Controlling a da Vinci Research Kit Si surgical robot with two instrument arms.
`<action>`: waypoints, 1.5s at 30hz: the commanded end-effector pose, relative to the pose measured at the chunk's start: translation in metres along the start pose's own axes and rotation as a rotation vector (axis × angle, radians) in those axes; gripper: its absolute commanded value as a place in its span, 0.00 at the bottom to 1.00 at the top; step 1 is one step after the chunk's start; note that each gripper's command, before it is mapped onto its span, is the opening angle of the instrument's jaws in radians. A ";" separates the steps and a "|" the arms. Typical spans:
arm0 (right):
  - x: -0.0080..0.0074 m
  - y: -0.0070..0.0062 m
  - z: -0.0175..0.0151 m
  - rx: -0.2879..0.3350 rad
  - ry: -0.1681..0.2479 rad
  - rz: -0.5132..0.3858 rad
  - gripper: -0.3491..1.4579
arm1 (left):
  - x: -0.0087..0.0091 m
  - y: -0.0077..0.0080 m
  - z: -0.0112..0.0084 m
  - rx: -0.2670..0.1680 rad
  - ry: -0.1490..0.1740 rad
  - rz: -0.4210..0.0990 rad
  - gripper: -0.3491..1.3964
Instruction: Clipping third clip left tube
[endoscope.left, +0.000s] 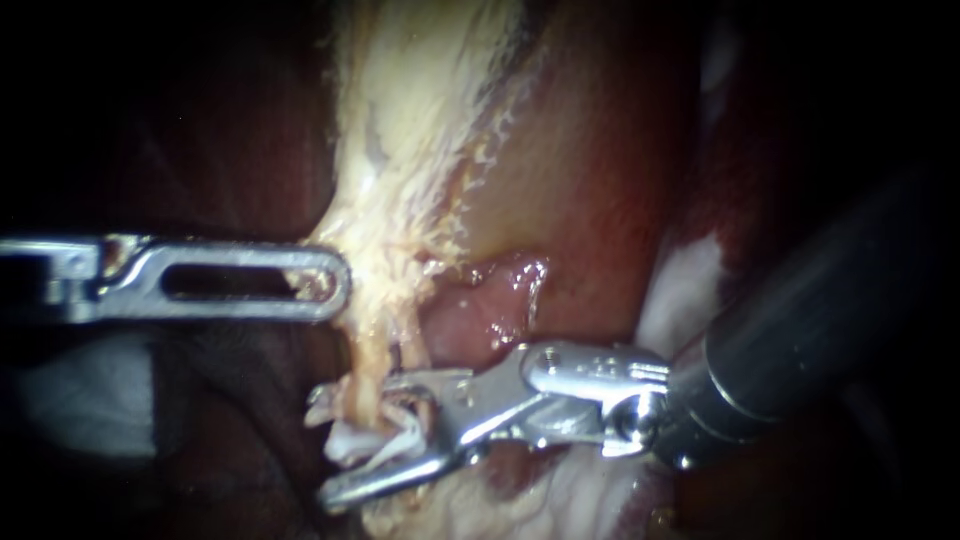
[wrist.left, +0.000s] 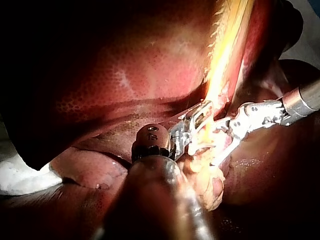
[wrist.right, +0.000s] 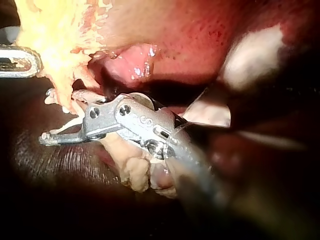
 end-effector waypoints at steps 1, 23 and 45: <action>0.0003 0.0002 0.0000 -0.001 0.000 0.002 0.50 | 0.0000 0.0000 0.0000 0.000 0.000 0.000 0.00; 0.0047 0.0020 -0.0009 -0.025 0.066 0.036 0.47 | 0.0000 0.0000 0.0002 -0.001 -0.001 0.000 0.00; 0.0017 0.0020 -0.0009 -0.021 0.066 0.127 0.00 | -0.0001 0.0001 0.0002 0.000 0.000 0.000 0.00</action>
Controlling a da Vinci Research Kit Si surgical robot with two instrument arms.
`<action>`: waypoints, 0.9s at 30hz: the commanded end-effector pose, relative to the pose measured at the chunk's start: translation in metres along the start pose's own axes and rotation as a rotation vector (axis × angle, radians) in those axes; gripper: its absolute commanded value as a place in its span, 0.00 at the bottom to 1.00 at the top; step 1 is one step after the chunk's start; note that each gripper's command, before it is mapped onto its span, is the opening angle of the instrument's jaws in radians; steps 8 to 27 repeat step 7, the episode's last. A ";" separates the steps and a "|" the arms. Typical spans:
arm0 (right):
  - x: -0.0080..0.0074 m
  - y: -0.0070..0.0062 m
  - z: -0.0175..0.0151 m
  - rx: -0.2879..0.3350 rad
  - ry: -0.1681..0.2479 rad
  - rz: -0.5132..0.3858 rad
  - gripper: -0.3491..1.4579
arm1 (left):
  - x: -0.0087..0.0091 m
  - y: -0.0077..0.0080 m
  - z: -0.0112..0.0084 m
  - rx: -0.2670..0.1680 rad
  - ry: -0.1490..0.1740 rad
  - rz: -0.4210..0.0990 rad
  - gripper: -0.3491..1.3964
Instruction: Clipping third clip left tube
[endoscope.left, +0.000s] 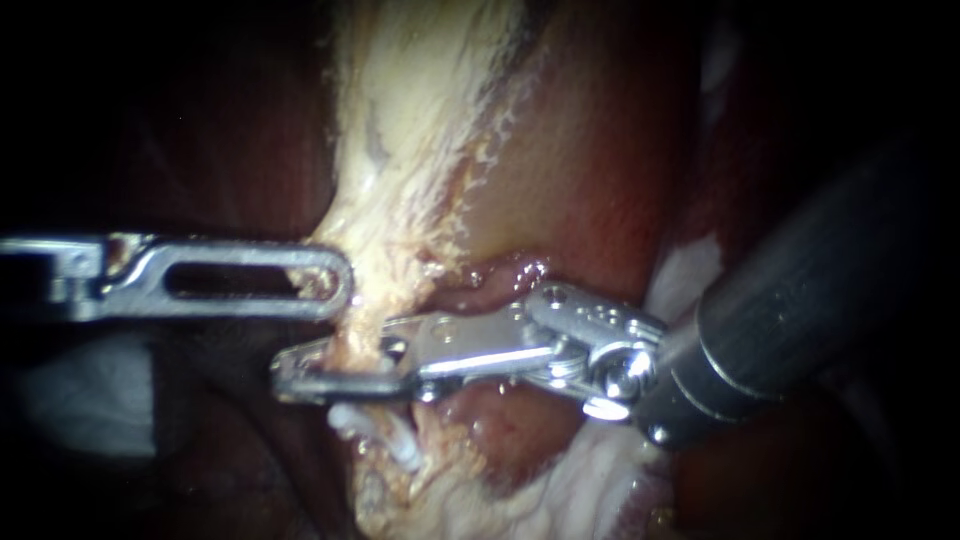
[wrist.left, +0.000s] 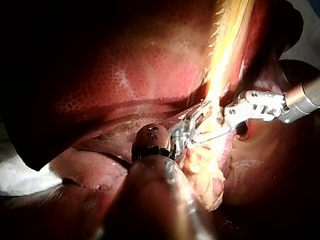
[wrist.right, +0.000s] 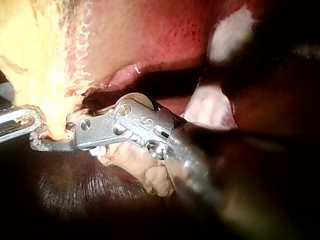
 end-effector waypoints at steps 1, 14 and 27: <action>0.0001 0.0000 0.0000 0.000 -0.002 0.001 0.00 | 0.0000 0.0000 0.0000 0.001 0.000 0.000 0.00; 0.0000 0.0001 -0.0001 -0.001 -0.002 0.001 0.00 | -0.0001 0.0001 0.0000 0.001 0.000 0.000 0.00; 0.0000 0.0001 -0.0001 -0.001 -0.002 0.001 0.00 | -0.0001 0.0001 0.0000 0.001 0.000 0.000 0.00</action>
